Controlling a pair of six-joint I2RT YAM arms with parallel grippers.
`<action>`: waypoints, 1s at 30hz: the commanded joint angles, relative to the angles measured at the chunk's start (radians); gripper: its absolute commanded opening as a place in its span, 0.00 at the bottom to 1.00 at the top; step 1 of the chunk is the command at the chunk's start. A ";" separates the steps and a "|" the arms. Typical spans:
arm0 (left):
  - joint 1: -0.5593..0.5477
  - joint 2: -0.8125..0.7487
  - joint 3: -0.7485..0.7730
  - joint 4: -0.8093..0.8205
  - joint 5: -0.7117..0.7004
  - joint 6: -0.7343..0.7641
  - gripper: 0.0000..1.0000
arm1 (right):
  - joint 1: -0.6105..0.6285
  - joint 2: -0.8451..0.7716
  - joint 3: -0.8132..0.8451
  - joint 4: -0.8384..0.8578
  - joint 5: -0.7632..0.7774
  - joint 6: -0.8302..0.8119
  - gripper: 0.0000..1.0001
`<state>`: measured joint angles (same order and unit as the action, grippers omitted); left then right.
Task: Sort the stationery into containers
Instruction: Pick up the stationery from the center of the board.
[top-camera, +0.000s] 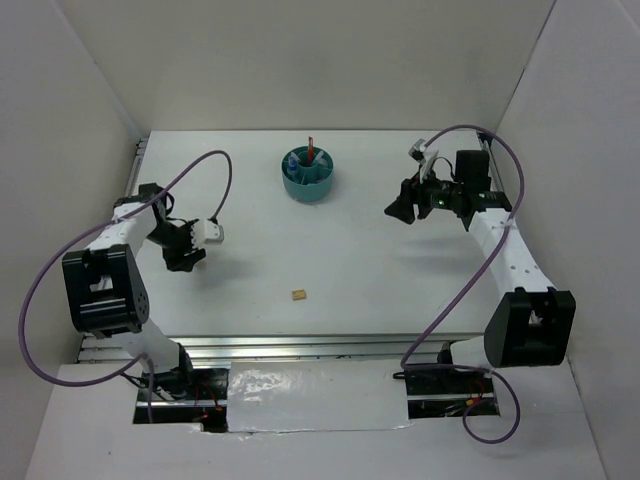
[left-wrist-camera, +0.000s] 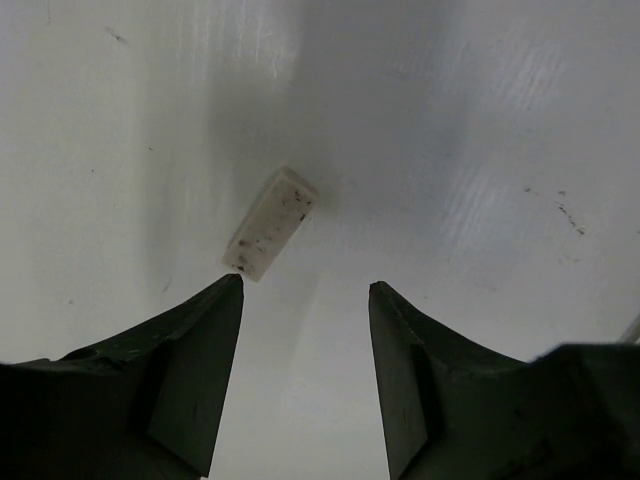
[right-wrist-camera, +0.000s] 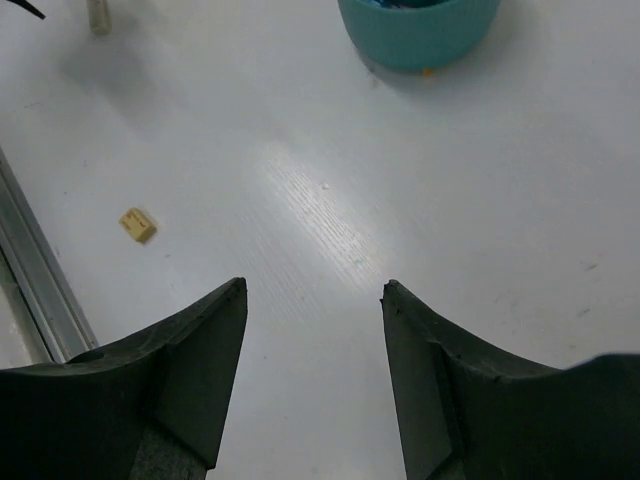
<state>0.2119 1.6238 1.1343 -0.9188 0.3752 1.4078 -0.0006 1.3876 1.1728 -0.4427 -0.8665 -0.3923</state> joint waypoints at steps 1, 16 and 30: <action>-0.029 0.024 0.009 0.052 -0.005 0.108 0.65 | -0.024 -0.082 -0.018 -0.016 0.049 0.013 0.63; -0.336 0.025 -0.131 0.330 -0.478 0.008 0.63 | -0.064 -0.094 -0.039 -0.037 0.109 0.023 0.63; -0.433 0.151 -0.048 0.175 -0.651 -0.044 0.69 | -0.087 -0.079 -0.028 -0.074 0.110 -0.005 0.63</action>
<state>-0.2169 1.7573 1.0710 -0.6613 -0.2436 1.3830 -0.0795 1.3293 1.1366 -0.4980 -0.7589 -0.3843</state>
